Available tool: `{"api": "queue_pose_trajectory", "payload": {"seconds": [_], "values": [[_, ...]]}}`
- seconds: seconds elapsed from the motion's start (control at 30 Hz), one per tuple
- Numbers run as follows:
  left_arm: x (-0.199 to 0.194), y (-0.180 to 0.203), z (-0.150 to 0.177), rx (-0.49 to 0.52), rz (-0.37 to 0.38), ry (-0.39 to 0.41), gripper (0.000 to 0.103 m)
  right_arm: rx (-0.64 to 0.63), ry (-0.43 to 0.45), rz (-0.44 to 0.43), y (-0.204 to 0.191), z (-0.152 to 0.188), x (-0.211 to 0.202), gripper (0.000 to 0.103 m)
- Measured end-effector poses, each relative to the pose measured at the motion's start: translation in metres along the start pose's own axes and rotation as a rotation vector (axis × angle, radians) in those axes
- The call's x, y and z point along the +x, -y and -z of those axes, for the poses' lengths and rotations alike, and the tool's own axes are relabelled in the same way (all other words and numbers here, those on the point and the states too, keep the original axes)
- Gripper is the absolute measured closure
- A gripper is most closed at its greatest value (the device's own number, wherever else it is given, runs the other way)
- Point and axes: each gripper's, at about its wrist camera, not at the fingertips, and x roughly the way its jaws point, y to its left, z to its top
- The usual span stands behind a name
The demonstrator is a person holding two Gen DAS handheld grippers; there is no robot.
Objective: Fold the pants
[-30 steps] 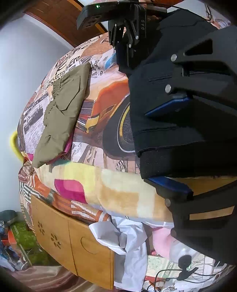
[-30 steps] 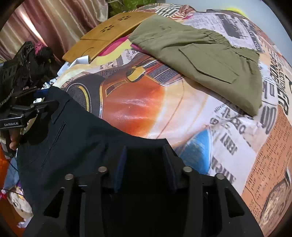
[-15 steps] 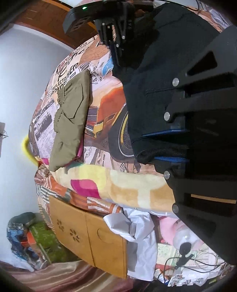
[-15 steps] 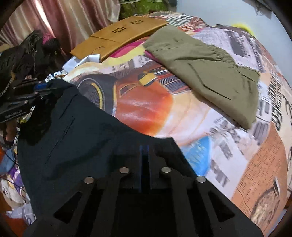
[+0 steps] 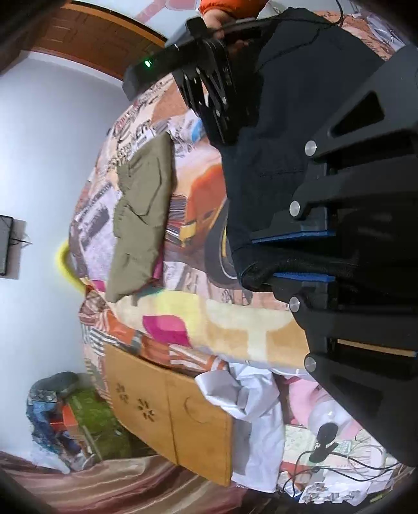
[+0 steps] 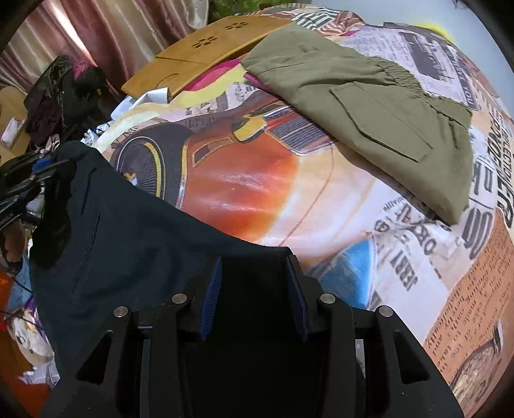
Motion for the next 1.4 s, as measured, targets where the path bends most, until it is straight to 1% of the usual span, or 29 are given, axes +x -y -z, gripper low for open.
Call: {"api": "queue_pose_trajectory", "payload": {"seconds": [0.03, 0.1, 0.2, 0.4, 0.47, 0.57, 0.67, 0.8, 0.87, 0.97, 1.0, 1.03, 1.07, 1.1, 1.2, 1.23, 1.27, 1.33, 1.4], "values": [[-0.002, 0.000, 0.000, 0.002, -0.005, 0.004, 0.088, -0.008, -0.004, 0.007, -0.002, 0.001, 0.000, 0.083], [-0.003, 0.001, 0.000, 0.011, -0.015, 0.004, 0.088, -0.009, -0.004, 0.010, -0.003, 0.002, 0.001, 0.093], [-0.002, -0.001, 0.001, 0.007, -0.020, -0.001, 0.088, -0.011, 0.025, 0.032, -0.007, 0.007, -0.003, 0.096], [0.000, -0.006, 0.000, -0.015, -0.036, -0.011, 0.088, -0.101, 0.142, 0.175, -0.028, 0.012, -0.023, 0.099], [0.003, -0.010, 0.000, -0.024, -0.041, -0.026, 0.088, -0.107, 0.164, 0.202, -0.027, 0.008, -0.027, 0.099], [0.017, -0.020, -0.003, -0.053, -0.055, -0.069, 0.088, -0.095, 0.181, 0.215, -0.023, 0.000, -0.028, 0.100], [0.026, -0.031, -0.007, -0.093, -0.054, -0.097, 0.088, -0.090, 0.191, 0.235, -0.023, -0.009, -0.024, 0.100], [0.034, -0.036, -0.011, -0.094, -0.084, -0.118, 0.087, -0.088, 0.199, 0.255, -0.024, -0.017, -0.018, 0.100], [0.038, -0.035, -0.012, -0.079, -0.098, -0.126, 0.087, -0.066, 0.178, 0.248, -0.021, -0.020, -0.014, 0.099], [0.038, -0.034, -0.012, -0.061, -0.118, -0.132, 0.083, -0.050, 0.168, 0.287, -0.019, -0.019, -0.015, 0.098], [0.036, -0.035, -0.012, -0.068, -0.121, -0.129, 0.078, -0.039, 0.166, 0.302, -0.016, -0.017, -0.018, 0.098], [0.032, -0.036, -0.013, -0.079, -0.124, -0.122, 0.075, -0.023, 0.174, 0.311, -0.012, -0.014, -0.025, 0.092], [0.026, -0.037, -0.013, -0.088, -0.122, -0.114, 0.074, -0.009, 0.179, 0.314, -0.009, -0.011, -0.031, 0.091], [0.020, -0.037, -0.014, -0.091, -0.126, -0.102, 0.073, 0.013, 0.185, 0.305, -0.002, -0.004, -0.042, 0.087], [0.000, -0.032, -0.017, -0.074, -0.176, -0.054, 0.073, 0.073, 0.213, 0.302, 0.012, 0.018, -0.075, 0.085], [-0.008, -0.029, -0.018, -0.067, -0.173, -0.041, 0.073, 0.091, 0.220, 0.306, 0.014, 0.026, -0.085, 0.082], [-0.013, -0.026, -0.020, -0.067, -0.163, -0.034, 0.072, 0.115, 0.230, 0.313, 0.017, 0.037, -0.096, 0.081], [-0.023, -0.017, -0.021, -0.072, -0.123, -0.018, 0.070, 0.150, 0.243, 0.316, 0.021, 0.060, -0.113, 0.072], [-0.027, -0.004, -0.019, -0.063, -0.091, -0.020, 0.067, 0.176, 0.243, 0.310, 0.021, 0.085, -0.122, 0.071]]}}
